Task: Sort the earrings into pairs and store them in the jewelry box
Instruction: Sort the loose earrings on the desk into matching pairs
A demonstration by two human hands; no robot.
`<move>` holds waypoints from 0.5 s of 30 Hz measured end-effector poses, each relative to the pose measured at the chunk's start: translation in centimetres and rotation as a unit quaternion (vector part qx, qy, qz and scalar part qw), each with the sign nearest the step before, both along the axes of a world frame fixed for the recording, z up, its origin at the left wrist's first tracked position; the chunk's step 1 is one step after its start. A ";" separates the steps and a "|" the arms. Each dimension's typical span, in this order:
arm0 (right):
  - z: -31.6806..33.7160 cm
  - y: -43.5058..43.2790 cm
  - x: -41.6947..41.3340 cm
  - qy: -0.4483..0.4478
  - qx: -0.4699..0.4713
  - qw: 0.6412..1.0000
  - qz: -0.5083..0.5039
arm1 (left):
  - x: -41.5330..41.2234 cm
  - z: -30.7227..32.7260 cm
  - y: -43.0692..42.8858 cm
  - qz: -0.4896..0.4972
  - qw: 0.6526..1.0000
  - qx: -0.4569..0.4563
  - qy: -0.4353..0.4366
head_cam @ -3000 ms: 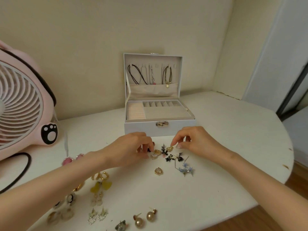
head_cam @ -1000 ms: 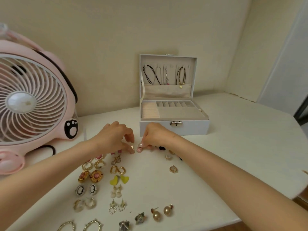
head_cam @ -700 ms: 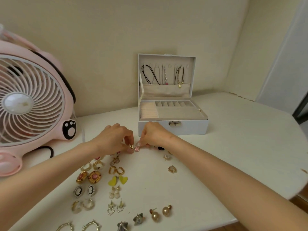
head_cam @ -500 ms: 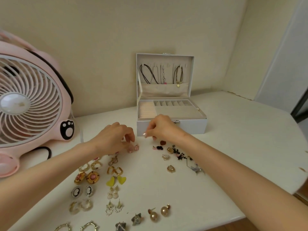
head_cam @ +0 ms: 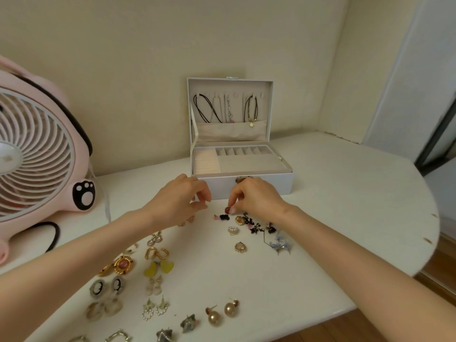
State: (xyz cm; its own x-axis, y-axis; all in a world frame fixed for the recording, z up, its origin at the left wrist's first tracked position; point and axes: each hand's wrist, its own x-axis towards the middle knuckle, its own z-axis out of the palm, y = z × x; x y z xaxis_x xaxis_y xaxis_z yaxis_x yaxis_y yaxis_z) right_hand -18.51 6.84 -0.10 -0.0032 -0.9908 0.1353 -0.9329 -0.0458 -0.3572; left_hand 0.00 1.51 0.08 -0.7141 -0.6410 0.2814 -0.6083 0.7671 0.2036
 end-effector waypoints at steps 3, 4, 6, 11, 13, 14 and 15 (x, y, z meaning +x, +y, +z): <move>-0.2 -0.1 0.1 -0.032 -0.002 0.999 -0.014 | -0.4 0.3 0.3 -0.002 1.000 0.010 0.022; 0.0 -0.1 0.1 -0.061 -0.002 0.998 -0.018 | -0.7 0.4 0.6 -0.006 0.999 0.028 0.030; 0.6 0.1 0.1 -0.150 0.008 0.989 -0.012 | -1.3 0.5 1.3 -0.021 0.996 0.077 0.047; 1.3 1.1 0.1 -0.264 0.022 0.964 0.020 | -2.1 0.5 1.9 -0.025 0.985 0.132 0.105; 1.2 1.0 -0.3 -0.267 0.009 0.964 0.007 | -2.0 0.6 1.8 -0.029 0.988 0.129 0.084; 1.2 1.0 -0.6 -0.258 0.002 0.966 0.001 | -1.8 0.6 1.7 -0.032 0.989 0.128 0.071; 1.2 0.9 -0.9 -0.230 0.000 0.973 -0.001 | -1.6 0.6 1.7 -0.033 0.989 0.130 0.059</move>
State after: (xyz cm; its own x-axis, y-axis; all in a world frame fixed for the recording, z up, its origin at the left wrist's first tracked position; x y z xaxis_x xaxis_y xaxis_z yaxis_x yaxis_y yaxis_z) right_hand -19.46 7.74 1.10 -0.0661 -0.9906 0.1198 -0.6746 -0.0441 -0.7369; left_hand -1.64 3.23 0.64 -0.7285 -0.6563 0.1965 -0.5198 0.7164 0.4654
